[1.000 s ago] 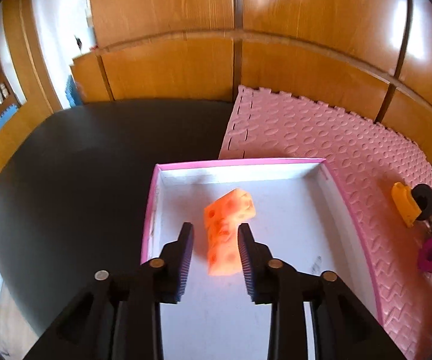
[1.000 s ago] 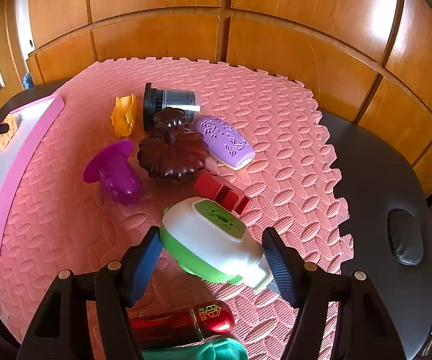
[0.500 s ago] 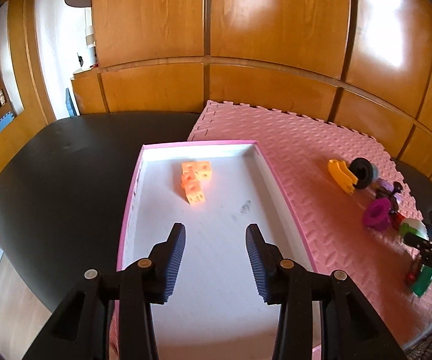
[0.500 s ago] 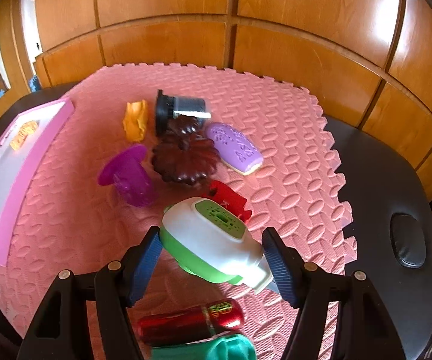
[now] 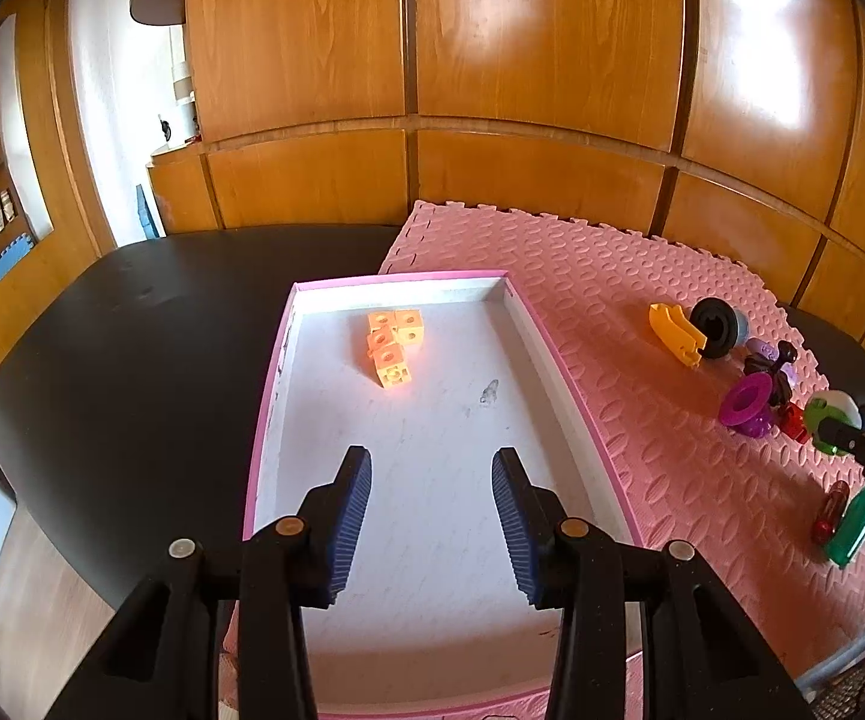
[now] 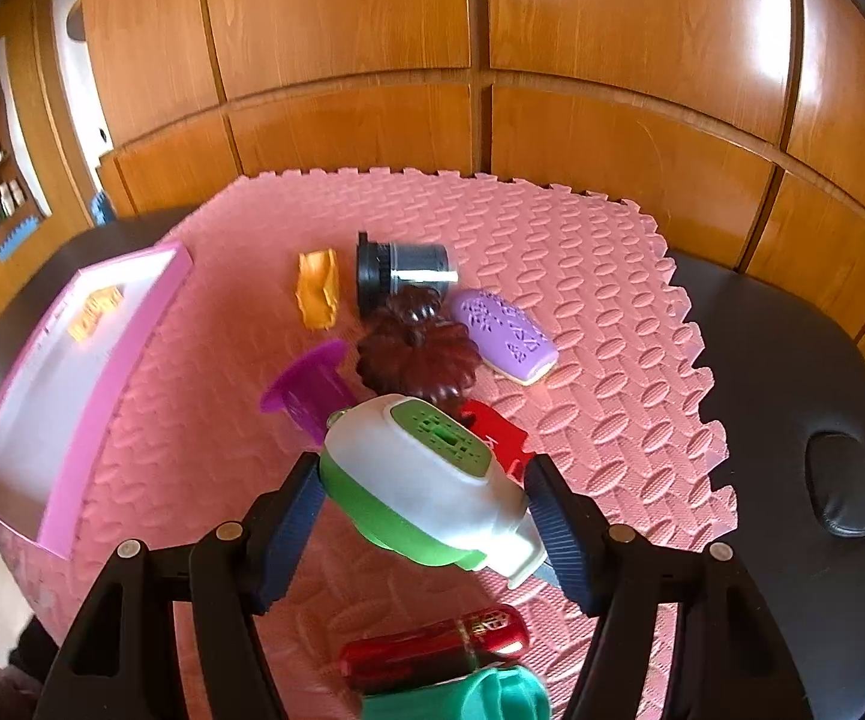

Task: Organize rigid objects
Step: 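Open the left tool to drop the orange blocks into the box, then carry the white-green plug into the box and release it with the right tool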

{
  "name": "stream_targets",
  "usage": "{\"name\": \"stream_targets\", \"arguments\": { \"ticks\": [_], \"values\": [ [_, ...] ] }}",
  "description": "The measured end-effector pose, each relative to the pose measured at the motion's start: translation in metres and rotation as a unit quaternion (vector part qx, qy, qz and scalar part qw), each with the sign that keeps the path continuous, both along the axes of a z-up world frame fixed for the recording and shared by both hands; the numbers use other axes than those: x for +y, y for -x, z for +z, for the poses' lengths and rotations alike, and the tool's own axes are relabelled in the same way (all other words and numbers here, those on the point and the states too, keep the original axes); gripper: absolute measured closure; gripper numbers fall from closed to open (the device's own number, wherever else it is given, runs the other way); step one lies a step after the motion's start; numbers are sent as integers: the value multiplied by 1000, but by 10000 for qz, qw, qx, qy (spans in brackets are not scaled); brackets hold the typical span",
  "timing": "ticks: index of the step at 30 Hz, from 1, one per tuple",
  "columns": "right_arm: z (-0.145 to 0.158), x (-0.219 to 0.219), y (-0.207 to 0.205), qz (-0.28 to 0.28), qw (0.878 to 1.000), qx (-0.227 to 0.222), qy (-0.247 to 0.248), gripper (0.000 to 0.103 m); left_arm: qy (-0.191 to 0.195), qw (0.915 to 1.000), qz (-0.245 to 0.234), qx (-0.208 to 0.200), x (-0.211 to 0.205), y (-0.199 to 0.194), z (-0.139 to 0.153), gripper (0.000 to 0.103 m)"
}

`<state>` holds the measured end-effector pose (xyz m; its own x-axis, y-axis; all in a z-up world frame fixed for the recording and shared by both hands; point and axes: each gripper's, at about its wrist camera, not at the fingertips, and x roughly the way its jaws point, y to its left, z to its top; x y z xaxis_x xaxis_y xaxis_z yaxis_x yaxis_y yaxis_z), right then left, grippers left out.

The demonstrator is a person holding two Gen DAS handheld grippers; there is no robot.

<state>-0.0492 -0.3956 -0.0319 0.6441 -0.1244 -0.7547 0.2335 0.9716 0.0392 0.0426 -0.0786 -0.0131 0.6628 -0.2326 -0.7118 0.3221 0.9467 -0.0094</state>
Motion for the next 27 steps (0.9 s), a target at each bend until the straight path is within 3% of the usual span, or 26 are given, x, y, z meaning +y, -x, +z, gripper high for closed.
{"name": "stream_targets", "arguments": {
  "ticks": [6,11,19,27],
  "values": [
    [14,22,-6,175,9997,-135,-123,34,75,9999,104,75,10,-2,-3,60],
    [25,62,-28,686,9971,-222,-261,34,125,9994,293,101,26,-4,-6,60],
    [23,148,-86,1618,9853,-67,-542,34,207,9978,609,141,56,-8,-9,60],
    [19,202,-147,1900,9810,40,-381,34,315,9962,771,252,77,-11,-17,60]
  ]
}}
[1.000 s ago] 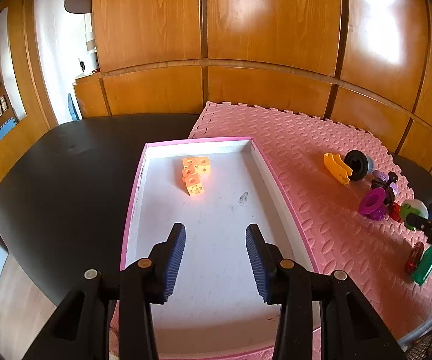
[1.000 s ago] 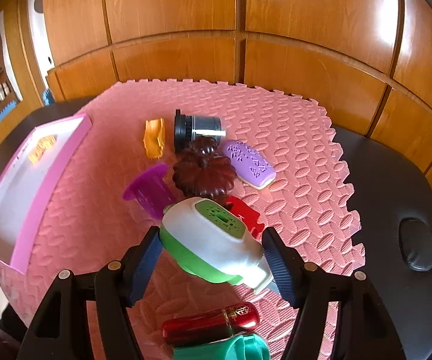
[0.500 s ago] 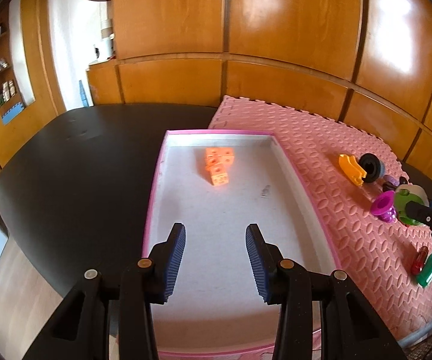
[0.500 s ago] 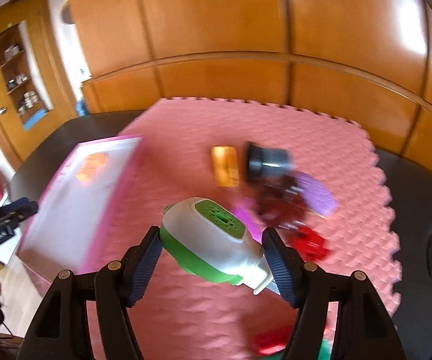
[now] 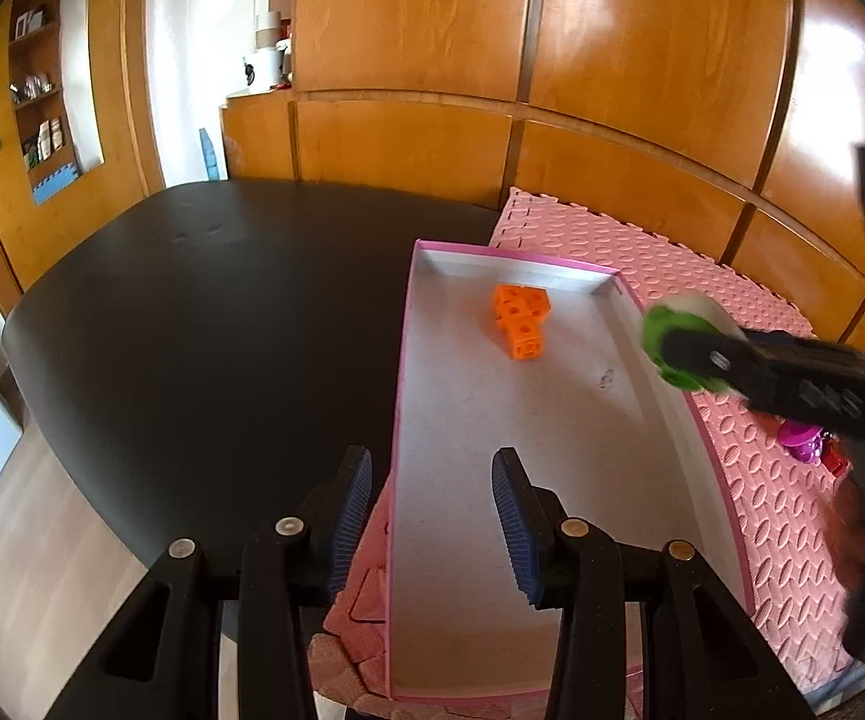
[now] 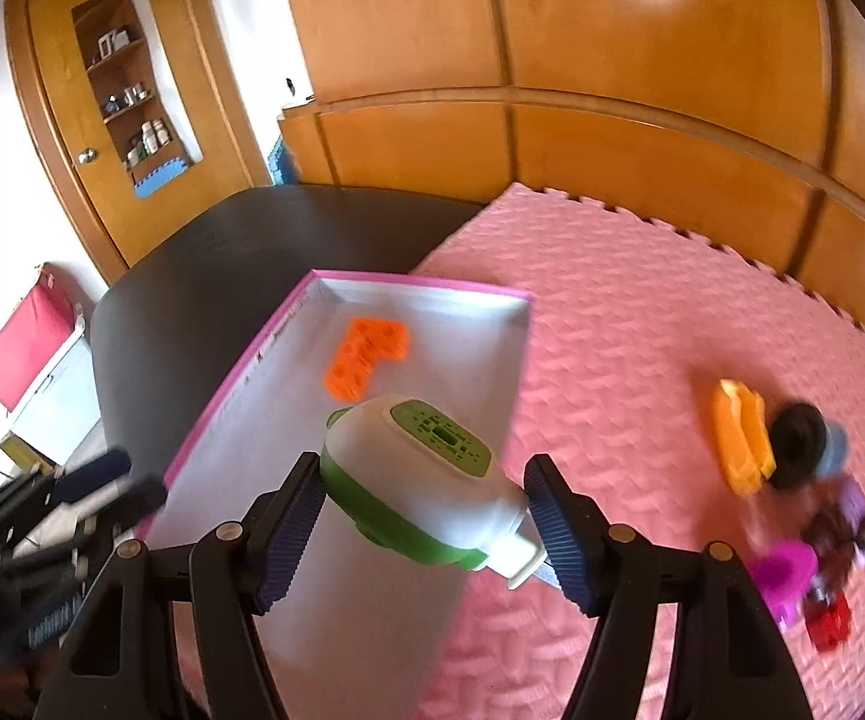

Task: Organize rigid objects
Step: 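Carry the white-green plug into the box and release it with the right tool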

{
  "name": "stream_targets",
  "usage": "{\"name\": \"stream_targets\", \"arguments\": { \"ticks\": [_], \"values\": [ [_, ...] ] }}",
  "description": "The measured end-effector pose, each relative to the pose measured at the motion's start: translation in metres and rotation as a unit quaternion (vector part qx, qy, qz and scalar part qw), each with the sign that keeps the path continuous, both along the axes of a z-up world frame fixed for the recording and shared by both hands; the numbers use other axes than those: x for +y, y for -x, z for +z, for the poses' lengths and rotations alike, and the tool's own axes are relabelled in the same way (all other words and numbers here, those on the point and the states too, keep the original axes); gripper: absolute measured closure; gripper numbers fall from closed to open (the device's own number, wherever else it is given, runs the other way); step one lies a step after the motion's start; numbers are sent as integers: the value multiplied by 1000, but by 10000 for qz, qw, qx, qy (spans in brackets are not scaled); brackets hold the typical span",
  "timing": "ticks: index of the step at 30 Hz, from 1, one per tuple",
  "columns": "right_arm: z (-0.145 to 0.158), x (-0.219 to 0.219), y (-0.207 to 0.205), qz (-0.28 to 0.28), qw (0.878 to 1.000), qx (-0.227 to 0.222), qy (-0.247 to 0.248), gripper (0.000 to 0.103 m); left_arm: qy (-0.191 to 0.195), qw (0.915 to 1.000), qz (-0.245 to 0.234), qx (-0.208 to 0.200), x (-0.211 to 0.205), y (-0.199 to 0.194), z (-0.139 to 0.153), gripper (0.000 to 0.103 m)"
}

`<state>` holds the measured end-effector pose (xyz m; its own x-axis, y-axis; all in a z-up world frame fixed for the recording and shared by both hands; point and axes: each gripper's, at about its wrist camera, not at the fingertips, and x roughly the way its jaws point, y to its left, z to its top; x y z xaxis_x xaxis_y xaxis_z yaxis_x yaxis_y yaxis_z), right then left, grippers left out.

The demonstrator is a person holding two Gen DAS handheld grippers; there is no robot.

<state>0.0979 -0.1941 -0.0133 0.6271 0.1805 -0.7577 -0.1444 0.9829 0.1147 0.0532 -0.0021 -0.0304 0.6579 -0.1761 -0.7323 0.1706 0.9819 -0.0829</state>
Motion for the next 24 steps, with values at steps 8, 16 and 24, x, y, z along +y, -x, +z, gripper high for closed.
{"name": "stream_targets", "arguments": {
  "ticks": [8,16,24],
  "values": [
    [-20,25,-50,-152,9988,104,458,34,30,9999,126,13,12,-2,-2,60],
    [-36,37,-70,-124,9948,154,996,37,0,9999,145,37,15,-2,-3,60],
    [-38,31,-66,-138,9972,342,648,36,-11,9999,119,33,10,-1,-2,57]
  ]
}}
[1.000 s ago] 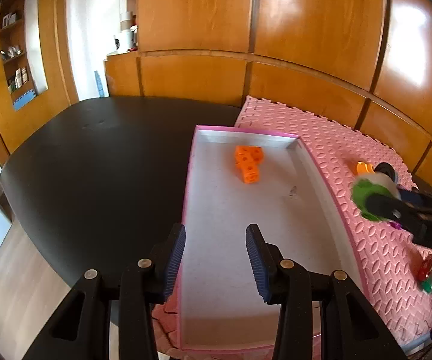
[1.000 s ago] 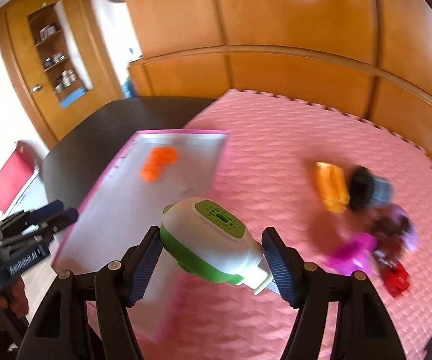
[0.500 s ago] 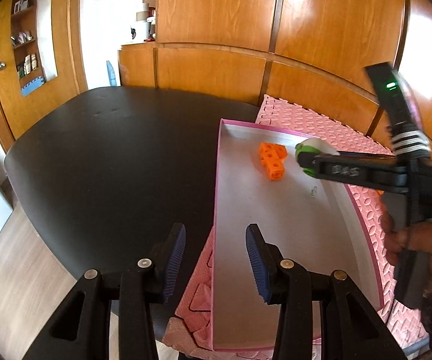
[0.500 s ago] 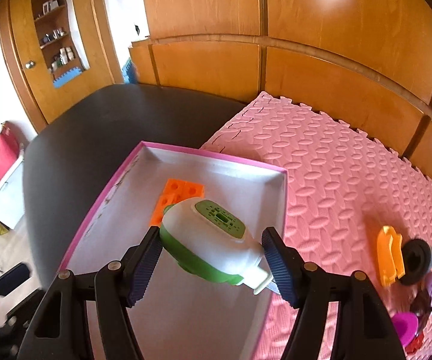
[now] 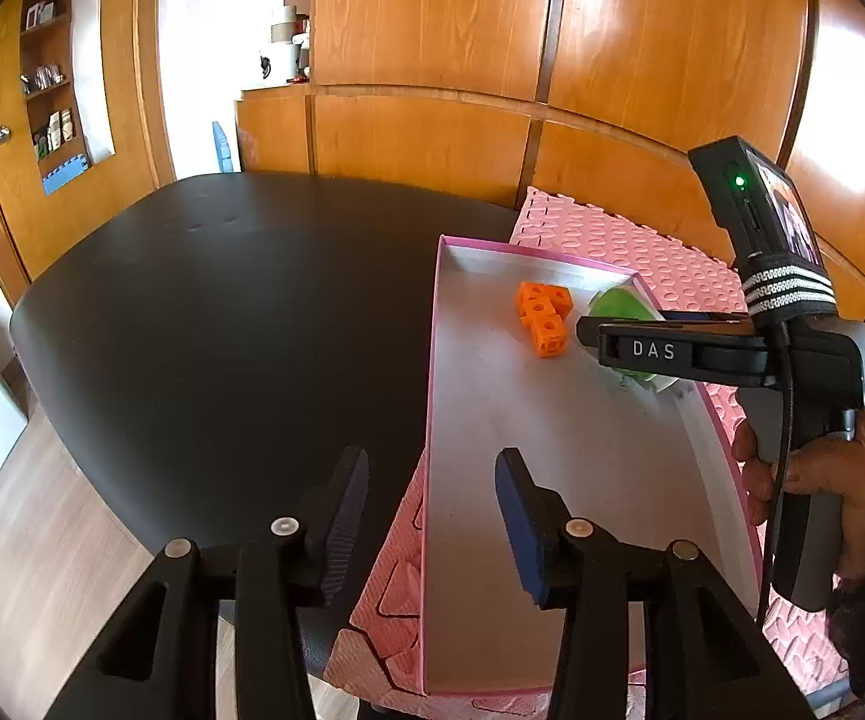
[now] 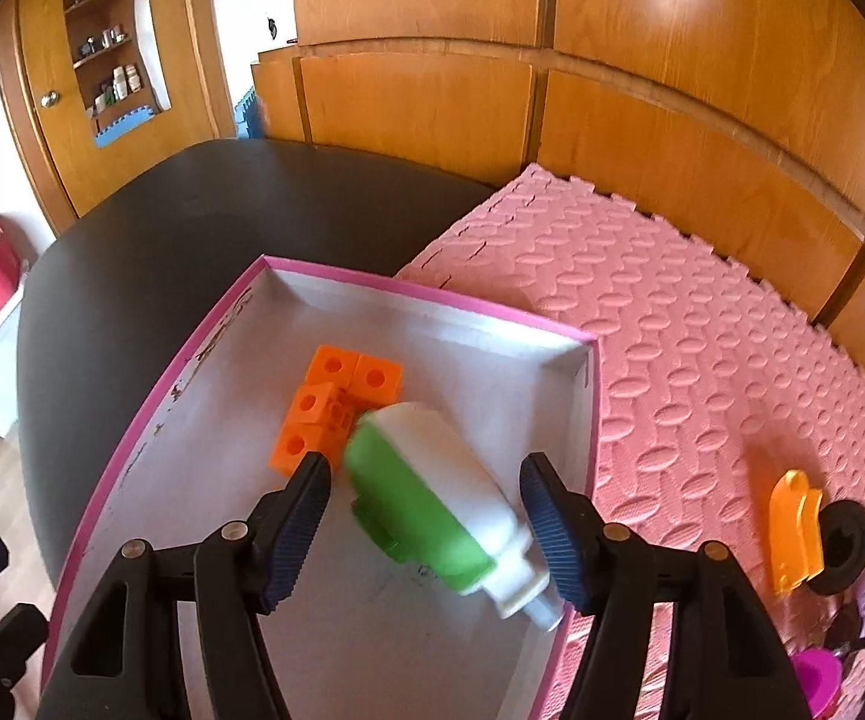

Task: Organize rigid objects
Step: 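Carry the white-green plug into the box and release it with the right tool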

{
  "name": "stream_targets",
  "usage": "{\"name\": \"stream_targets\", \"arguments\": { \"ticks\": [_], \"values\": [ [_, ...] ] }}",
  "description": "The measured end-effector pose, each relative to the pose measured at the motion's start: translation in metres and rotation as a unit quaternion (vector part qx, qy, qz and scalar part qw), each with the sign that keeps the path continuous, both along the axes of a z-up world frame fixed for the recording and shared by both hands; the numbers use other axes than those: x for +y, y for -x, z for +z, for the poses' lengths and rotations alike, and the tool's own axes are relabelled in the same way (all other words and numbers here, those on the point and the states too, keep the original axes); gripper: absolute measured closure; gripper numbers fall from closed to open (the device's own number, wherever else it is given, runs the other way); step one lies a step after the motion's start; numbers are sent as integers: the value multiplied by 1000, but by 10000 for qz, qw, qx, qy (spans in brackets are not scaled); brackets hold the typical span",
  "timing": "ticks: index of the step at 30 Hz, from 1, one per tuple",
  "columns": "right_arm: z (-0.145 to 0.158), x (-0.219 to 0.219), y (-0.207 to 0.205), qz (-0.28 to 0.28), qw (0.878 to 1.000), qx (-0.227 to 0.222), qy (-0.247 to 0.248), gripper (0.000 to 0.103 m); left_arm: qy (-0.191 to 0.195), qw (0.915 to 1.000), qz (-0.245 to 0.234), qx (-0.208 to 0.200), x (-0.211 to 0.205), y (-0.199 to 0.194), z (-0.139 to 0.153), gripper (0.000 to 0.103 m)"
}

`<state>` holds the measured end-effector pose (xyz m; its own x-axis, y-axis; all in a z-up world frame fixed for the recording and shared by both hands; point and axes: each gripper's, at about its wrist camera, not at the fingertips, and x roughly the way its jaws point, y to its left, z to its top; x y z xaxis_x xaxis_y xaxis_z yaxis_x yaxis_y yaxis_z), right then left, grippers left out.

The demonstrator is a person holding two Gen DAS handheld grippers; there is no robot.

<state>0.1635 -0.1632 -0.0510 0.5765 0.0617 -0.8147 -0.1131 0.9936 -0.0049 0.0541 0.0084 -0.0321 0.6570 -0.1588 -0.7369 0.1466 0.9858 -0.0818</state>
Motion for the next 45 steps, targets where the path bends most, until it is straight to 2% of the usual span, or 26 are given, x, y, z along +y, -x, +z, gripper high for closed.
{"name": "stream_targets", "arguments": {
  "ticks": [6,15,22,28,39,45],
  "values": [
    [3,0,12,-21,9999,-75,-92,28,-15,10000,13,-29,0,1,2,55],
    [16,0,37,-143,9993,-328,-76,27,-5,10000,13,-69,-1,5,3,48],
    [32,1,68,-396,9966,-622,360,27,20,10000,38,-54,1,5,2,48],
    [50,-1,100,-642,9915,-932,648,27,-2,9999,97,-40,0,5,2,43],
    [75,-11,136,-792,9869,-1313,507,27,-112,9999,7,-109,-12,10,9,38],
    [90,-16,150,-900,9817,-1560,613,27,-169,9997,-130,-118,-24,13,12,37]
  ]
}}
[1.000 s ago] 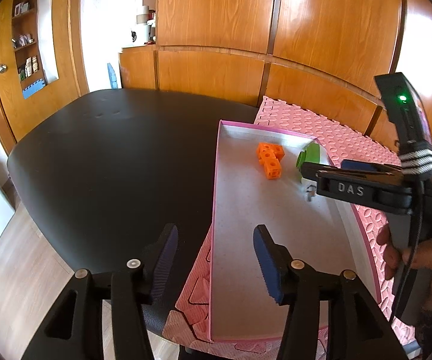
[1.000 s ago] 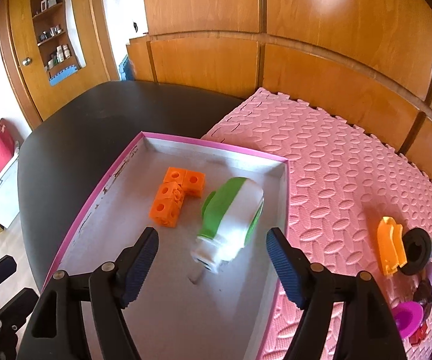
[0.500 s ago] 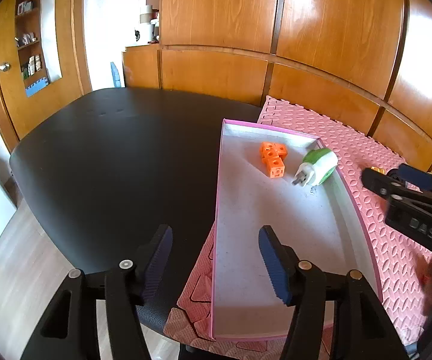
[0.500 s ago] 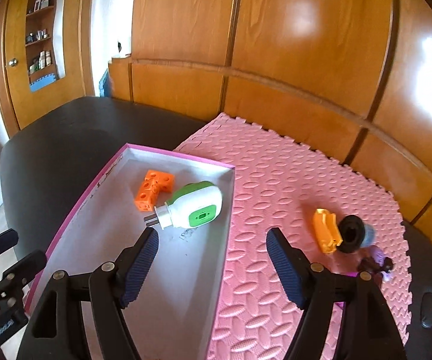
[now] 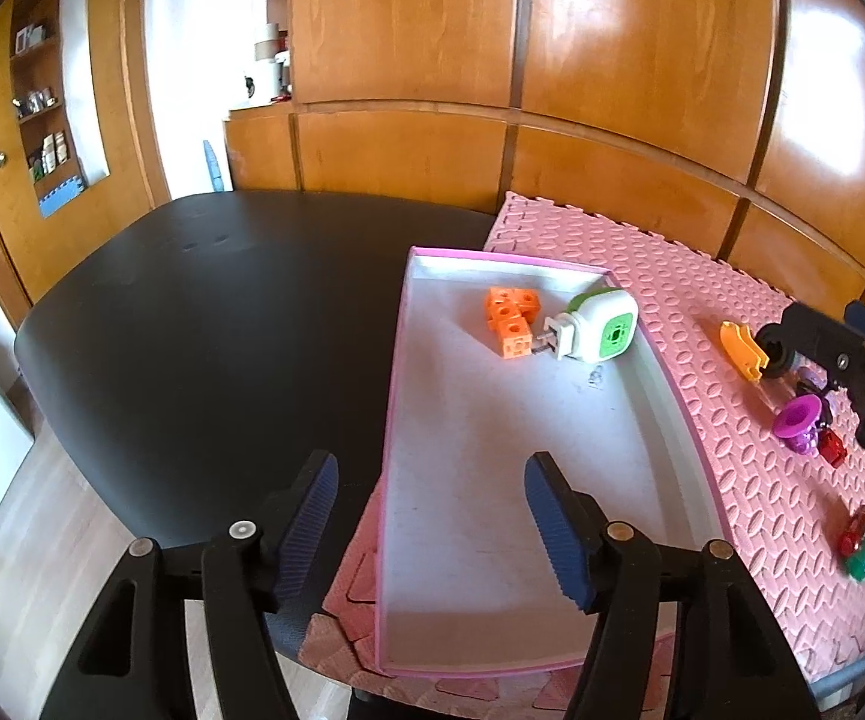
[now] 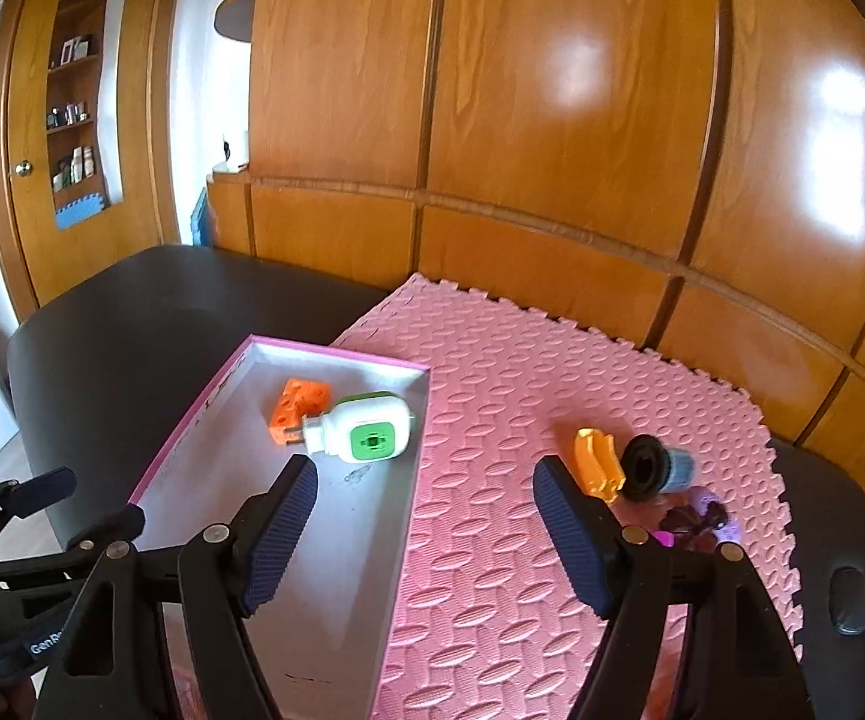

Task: Organize rigid objects
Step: 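Carry the white-green plug into the box and release it with the right tool, then reach the left tool to the teal cup and grasp it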

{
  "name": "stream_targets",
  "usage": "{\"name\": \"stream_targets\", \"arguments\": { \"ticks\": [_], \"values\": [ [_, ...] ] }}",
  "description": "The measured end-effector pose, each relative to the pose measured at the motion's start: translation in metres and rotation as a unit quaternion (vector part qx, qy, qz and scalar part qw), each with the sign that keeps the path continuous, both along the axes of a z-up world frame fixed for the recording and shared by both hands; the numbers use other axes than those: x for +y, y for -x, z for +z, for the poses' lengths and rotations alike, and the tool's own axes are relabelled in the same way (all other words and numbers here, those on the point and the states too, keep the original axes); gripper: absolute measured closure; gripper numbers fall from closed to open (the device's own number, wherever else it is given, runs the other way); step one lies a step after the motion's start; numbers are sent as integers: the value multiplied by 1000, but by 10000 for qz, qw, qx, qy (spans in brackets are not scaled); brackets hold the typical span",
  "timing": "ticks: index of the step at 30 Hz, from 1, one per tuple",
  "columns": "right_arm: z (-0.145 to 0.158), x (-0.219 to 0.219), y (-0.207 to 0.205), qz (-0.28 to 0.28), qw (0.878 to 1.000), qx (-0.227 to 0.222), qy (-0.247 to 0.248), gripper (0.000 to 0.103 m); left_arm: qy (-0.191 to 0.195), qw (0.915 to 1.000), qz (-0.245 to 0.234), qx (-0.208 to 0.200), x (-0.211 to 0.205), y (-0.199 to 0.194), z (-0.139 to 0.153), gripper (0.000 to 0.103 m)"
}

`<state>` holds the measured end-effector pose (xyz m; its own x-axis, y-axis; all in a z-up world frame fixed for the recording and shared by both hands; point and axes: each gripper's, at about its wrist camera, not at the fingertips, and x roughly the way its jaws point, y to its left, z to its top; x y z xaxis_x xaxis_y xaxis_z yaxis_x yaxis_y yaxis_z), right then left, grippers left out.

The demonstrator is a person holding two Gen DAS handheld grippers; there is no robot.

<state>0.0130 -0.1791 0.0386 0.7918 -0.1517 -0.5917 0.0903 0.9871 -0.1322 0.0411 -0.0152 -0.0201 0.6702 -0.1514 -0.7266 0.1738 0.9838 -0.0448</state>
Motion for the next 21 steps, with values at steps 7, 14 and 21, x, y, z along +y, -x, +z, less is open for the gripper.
{"name": "stream_targets", "arguments": {
  "ticks": [7,14,21],
  "values": [
    [9,-3,11,-38,9998,-170,105,27,-79,9999,-125,-39,-12,3,6,37],
    [17,-7,21,-39,9994,-331,95,27,-168,9996,-196,-64,-22,4,11,34],
    [21,-18,28,-115,9990,-428,38,27,-270,9991,-313,-96,-36,6,15,34]
  ]
}}
